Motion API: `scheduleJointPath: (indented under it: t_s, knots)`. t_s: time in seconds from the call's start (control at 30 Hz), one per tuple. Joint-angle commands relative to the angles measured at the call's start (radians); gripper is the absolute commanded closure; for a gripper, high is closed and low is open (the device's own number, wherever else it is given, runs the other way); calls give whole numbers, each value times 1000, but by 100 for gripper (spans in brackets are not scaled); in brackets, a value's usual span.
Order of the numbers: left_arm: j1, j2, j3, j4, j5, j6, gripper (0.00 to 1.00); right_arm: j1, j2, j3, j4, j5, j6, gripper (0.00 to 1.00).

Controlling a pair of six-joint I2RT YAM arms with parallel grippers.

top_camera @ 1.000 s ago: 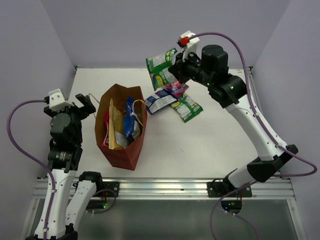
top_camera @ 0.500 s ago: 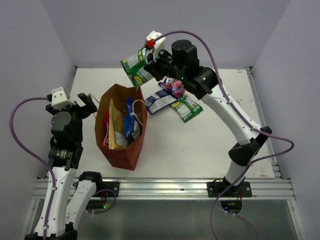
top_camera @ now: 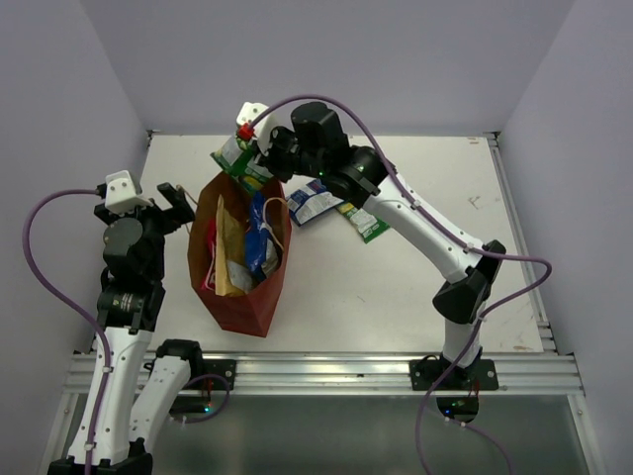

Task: Place the snacks into the paper bag
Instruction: Place the snack in the paper bag.

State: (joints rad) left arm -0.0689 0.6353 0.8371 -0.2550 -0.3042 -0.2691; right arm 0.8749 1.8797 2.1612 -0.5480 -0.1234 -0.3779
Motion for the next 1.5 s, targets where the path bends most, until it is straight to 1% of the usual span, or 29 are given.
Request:
scheduleJointPath:
  t_s: [0.0, 0.23, 0.43, 0.53, 0.67, 0.7, 0.77, 0.93, 1.03, 1.13, 1.23, 1.27, 1.33, 1.37, 1.43, 1.47]
  knots:
    - [-6, 3, -3, 49, 17, 11, 3, 13, -11, 29, 49, 31, -93, 100]
    - [-8, 4, -4, 48, 24, 13, 3, 19, -34, -50, 45, 48, -162, 100]
    - [-8, 4, -4, 48, 25, 14, 3, 27, -45, -66, -12, 27, -194, 100]
    - [-8, 3, -6, 48, 27, 14, 3, 32, -44, -64, -35, 13, -203, 94]
    - [-8, 3, -6, 48, 28, 14, 3, 38, -45, -64, -59, 8, -207, 88]
    - [-8, 4, -6, 49, 28, 14, 3, 41, -47, -66, -61, 7, -207, 84]
    - [-8, 3, -6, 48, 30, 14, 3, 42, -51, -69, -64, -2, -207, 80]
    - [-8, 1, -6, 49, 30, 14, 3, 42, -68, -86, -52, 7, -190, 66]
    - [-8, 1, -6, 49, 30, 14, 3, 44, -80, -106, -27, 28, -176, 61]
    - [-8, 1, -6, 49, 31, 14, 3, 42, -109, -133, 20, 73, -151, 50]
    - [-8, 1, -6, 49, 31, 14, 3, 42, -131, -153, 48, 120, -115, 43]
    - [-8, 1, -6, 48, 33, 14, 3, 42, -149, -164, 52, 167, -104, 39]
    - [-8, 1, -6, 48, 34, 14, 3, 42, -172, -184, 80, 221, -67, 35]
    - [-8, 1, -6, 48, 34, 14, 3, 42, -197, -211, 91, 281, -56, 30]
    - [-8, 1, -6, 48, 36, 14, 3, 41, -227, -245, 120, 336, -29, 24]
    - [-8, 1, -6, 48, 36, 13, 3, 41, -255, -276, 123, 376, -20, 18]
